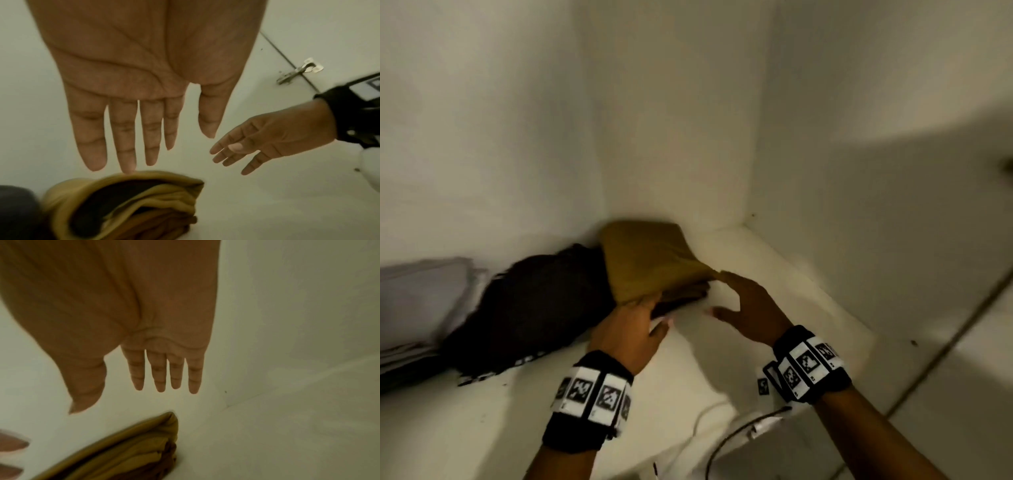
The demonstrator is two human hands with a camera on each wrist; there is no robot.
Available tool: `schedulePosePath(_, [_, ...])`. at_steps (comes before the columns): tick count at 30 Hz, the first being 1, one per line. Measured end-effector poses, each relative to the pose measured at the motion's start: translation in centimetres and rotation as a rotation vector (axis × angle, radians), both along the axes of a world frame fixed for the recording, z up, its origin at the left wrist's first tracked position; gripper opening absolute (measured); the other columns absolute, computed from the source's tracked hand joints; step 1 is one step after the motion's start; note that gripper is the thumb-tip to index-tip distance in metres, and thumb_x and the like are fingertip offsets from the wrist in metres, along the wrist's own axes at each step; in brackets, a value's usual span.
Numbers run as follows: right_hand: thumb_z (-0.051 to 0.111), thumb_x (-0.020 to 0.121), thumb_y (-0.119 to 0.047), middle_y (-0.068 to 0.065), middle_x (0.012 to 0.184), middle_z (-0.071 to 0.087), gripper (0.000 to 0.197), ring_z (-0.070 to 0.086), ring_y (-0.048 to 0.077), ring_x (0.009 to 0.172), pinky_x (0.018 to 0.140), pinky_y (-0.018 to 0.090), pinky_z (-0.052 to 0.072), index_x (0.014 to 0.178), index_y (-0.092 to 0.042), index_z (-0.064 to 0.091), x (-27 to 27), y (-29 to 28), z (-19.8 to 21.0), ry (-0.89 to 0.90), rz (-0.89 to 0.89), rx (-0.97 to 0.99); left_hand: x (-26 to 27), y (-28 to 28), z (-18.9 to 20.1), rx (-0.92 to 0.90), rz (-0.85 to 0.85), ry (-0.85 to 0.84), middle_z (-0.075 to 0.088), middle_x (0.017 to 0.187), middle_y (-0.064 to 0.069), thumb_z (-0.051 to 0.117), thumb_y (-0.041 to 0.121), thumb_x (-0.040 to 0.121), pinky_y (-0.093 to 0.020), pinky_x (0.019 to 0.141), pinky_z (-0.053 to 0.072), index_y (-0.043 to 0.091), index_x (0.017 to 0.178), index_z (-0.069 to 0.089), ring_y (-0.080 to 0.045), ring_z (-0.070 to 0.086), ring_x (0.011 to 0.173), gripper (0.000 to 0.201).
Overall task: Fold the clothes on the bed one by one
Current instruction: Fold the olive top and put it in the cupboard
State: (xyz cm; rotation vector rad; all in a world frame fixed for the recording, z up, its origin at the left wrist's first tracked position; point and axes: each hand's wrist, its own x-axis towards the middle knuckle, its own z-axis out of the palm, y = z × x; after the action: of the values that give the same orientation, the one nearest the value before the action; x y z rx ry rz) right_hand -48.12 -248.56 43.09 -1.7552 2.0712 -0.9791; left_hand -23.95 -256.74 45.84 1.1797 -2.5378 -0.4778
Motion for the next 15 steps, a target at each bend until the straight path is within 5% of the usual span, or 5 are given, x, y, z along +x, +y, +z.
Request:
schedulePosePath(3, [0.076, 0.090, -0.035, -0.012, 0.122, 0.070, 0.038, 0.064, 0.002, 0.108, 0.093, 0.021, 0.051, 0.126, -0.026, 0.068, 1.8, 10.1, 1.0, -0.233, -0.229, -0.270, 0.5, 7.7, -0.5, -0.001, -0.092, 0.129, 0.060, 0.138, 0.004, 0.050, 0.058, 0.094, -0.037, 0.098, 0.049, 0.031, 0.144, 0.049, -0.019, 0.058, 0.122, 0.057])
schedulePosePath(6, [0.074, 0.092, -0.027, -0.011, 0.091, 0.074, 0.017, 0.066, 0.002, 0.077, 0.070, 0.015, 0.050, 0.109, -0.024, 0.073, 3.5, 21.0, -1.0, -0.239, -0.402, -0.298, -0.9, 16.2, -2.8, 0.103, -0.299, 0.244, 0.064, 0.131, 0.010, 0.057, 0.051, 0.093, -0.031, 0.098, 0.049, 0.031, 0.139, 0.055, -0.011, 0.061, 0.118, 0.050])
schedulePosePath(12, [0.067, 0.097, -0.029, -0.010, 0.086, 0.075, 0.012, 0.070, 0.006, 0.072, 0.070, 0.035, 0.060, 0.105, -0.022, 0.073, 8.3, 45.6, -7.3, -0.227, -0.772, -0.190, -7.0, 36.3, -8.3, 0.394, -0.820, 0.146, 0.069, 0.117, 0.013, 0.059, 0.050, 0.090, -0.032, 0.090, 0.055, 0.032, 0.131, 0.061, 0.000, 0.065, 0.100, 0.045])
schedulePosePath(14, [0.068, 0.097, -0.021, -0.008, 0.083, 0.076, 0.007, 0.071, 0.007, 0.069, 0.068, 0.036, 0.061, 0.101, -0.021, 0.073, 12.0, 57.8, -9.1, -0.282, -1.080, -0.272, -8.8, 47.2, -9.4, 0.433, -1.103, 0.062, 0.071, 0.113, 0.013, 0.059, 0.048, 0.089, -0.030, 0.089, 0.055, 0.031, 0.129, 0.063, 0.001, 0.066, 0.097, 0.043])
schedulePosePath(15, [0.069, 0.096, -0.020, -0.006, 0.081, 0.076, 0.006, 0.072, 0.008, 0.069, 0.068, 0.038, 0.061, 0.099, -0.021, 0.074, 11.6, 57.7, -9.7, -0.304, -1.109, -0.300, -9.0, 47.0, -9.5, 0.441, -1.105, 0.049, 0.071, 0.111, 0.011, 0.059, 0.047, 0.090, -0.029, 0.088, 0.055, 0.030, 0.127, 0.064, 0.001, 0.066, 0.096, 0.042])
